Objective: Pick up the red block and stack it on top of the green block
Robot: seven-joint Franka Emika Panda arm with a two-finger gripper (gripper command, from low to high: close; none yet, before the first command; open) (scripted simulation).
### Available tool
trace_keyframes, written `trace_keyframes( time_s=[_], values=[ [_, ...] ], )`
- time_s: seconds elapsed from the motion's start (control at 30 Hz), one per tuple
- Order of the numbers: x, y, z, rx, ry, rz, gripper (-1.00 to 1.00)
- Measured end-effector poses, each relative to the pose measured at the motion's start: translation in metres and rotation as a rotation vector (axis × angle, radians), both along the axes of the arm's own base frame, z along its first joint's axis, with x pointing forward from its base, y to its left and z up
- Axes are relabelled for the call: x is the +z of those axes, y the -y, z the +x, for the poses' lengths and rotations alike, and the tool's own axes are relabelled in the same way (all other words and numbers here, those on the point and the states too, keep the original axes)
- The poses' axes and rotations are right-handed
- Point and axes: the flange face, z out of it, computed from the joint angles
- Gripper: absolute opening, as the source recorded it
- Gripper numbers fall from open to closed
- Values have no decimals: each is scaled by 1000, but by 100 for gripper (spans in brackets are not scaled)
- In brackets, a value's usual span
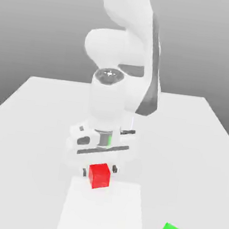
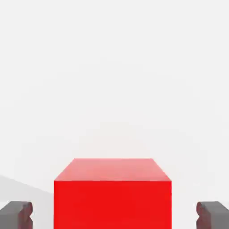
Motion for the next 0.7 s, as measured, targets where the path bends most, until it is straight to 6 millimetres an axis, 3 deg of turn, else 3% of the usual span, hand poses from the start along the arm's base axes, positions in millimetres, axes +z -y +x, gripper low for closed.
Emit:
trace_keyframes(
  time_s=[0.2, 0.5, 0.63, 0.7],
  values=[
    [0, 0, 0, 0, -1, 1, -100],
    [61, -1, 2, 3, -1, 0, -100],
    [74, -19, 42, 61, 0, -22, -100],
    [79, -38, 65, 107, 1, -30, -100]
  ],
)
